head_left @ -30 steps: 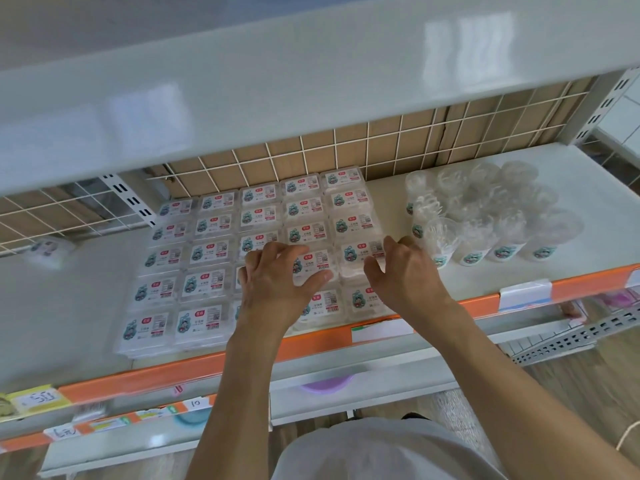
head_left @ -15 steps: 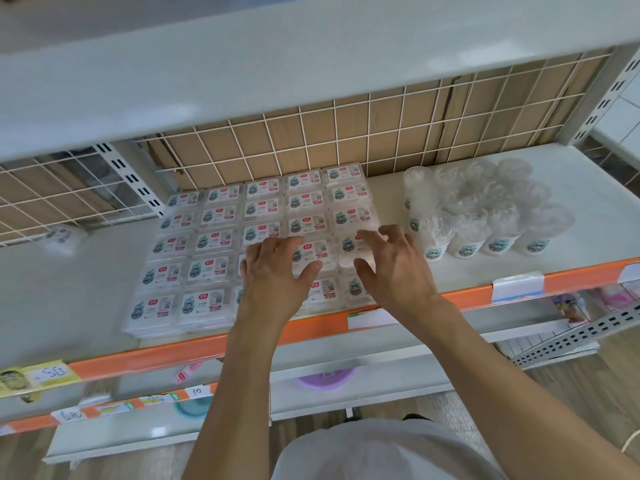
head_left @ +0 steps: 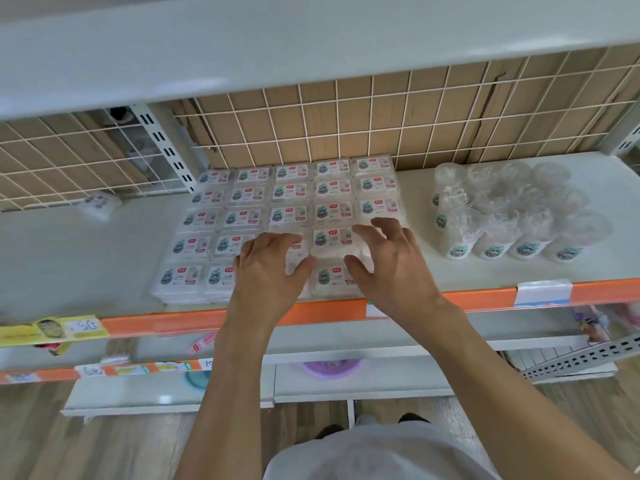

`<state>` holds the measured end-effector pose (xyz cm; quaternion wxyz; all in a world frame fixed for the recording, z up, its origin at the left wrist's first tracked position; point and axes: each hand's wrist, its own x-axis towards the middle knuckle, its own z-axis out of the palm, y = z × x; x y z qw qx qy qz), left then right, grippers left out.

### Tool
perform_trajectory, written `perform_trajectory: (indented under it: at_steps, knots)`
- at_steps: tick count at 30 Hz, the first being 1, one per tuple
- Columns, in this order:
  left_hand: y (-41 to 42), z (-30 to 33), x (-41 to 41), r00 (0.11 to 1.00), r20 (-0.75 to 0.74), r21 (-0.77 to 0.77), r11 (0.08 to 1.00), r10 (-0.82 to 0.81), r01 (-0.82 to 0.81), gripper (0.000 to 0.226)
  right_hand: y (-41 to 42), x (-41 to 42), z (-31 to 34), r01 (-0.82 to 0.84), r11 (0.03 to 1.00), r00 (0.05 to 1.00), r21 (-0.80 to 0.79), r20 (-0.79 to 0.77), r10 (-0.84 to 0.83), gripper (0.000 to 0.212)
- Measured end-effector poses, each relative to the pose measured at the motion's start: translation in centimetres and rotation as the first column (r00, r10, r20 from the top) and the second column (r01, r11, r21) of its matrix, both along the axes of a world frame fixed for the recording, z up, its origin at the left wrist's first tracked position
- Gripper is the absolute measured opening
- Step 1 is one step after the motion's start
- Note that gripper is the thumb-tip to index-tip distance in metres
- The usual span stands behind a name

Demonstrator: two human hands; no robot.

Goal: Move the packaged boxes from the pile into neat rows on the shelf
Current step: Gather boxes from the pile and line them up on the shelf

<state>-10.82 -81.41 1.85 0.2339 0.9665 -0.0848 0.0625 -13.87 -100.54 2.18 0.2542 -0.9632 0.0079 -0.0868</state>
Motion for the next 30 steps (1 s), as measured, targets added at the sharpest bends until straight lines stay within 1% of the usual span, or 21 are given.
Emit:
perform_trajectory:
  at_steps: [2, 6, 8, 11, 12, 15, 16, 19, 22, 26, 30]
  knots:
    - [1.5, 0.3, -0.5, 1.000, -0.014, -0.010, 1.000, 0.022, -0.022, 0.053, 1.4, 0.1, 0.5, -0.049, 0.999, 0.999, 0.008, -0.011, 0.049, 0.046]
    - [5.1, 0.7, -2.0, 0.994, -0.019, -0.026, 0.993, 0.111, -0.112, 0.046, 4.9, 0.1, 1.5, -0.152, 0.988, 0.987, 0.026, -0.057, 0.153, 0.053]
    - [6.9, 0.8, -3.0, 0.987, -0.023, -0.031, 0.987, 0.159, -0.159, 0.047, 6.8, -0.1, 1.8, -0.197, 0.980, 0.978, 0.024, -0.071, 0.198, 0.052]
    - [10.1, 1.0, -4.4, 0.981, -0.027, -0.033, 0.981, 0.192, -0.193, 0.061, 10.0, -0.6, 2.5, -0.238, 0.971, 0.966, 0.035, -0.095, 0.240, 0.051]
    - [11.3, 1.1, -4.8, 0.979, -0.028, -0.036, 0.979, 0.201, -0.202, 0.062, 11.1, -0.8, 2.7, -0.252, 0.967, 0.962, 0.034, -0.099, 0.255, 0.053]
    - [15.0, 1.5, -5.7, 0.967, -0.036, -0.032, 0.967, 0.252, -0.253, 0.045, 14.8, -1.1, 3.1, -0.306, 0.952, 0.946, 0.030, -0.107, 0.307, 0.053]
    - [16.4, 1.6, -6.0, 0.964, -0.029, -0.029, 0.964, 0.264, -0.265, 0.042, 16.1, -1.3, 3.3, -0.322, 0.946, 0.940, 0.028, -0.111, 0.323, 0.053]
    - [20.6, 1.9, -7.0, 0.958, -0.012, -0.040, 0.957, 0.288, -0.288, 0.047, 20.2, -1.8, 3.5, -0.343, 0.939, 0.933, 0.033, -0.107, 0.345, 0.052]
    - [25.0, 1.9, -7.9, 0.951, 0.012, -0.049, 0.950, 0.309, -0.308, 0.054, 24.6, -2.1, 3.4, -0.371, 0.928, 0.926, 0.041, -0.062, 0.373, 0.048]
    - [30.6, 2.3, -8.5, 0.936, -0.007, -0.038, 0.935, 0.352, -0.352, 0.046, 30.1, -2.0, 3.1, -0.398, 0.917, 0.915, 0.038, -0.048, 0.400, 0.050]
    - [35.3, 2.3, -8.8, 0.926, 0.020, -0.029, 0.926, 0.376, -0.376, 0.041, 35.1, -1.3, 2.8, -0.429, 0.902, 0.902, 0.050, -0.029, 0.431, 0.051]
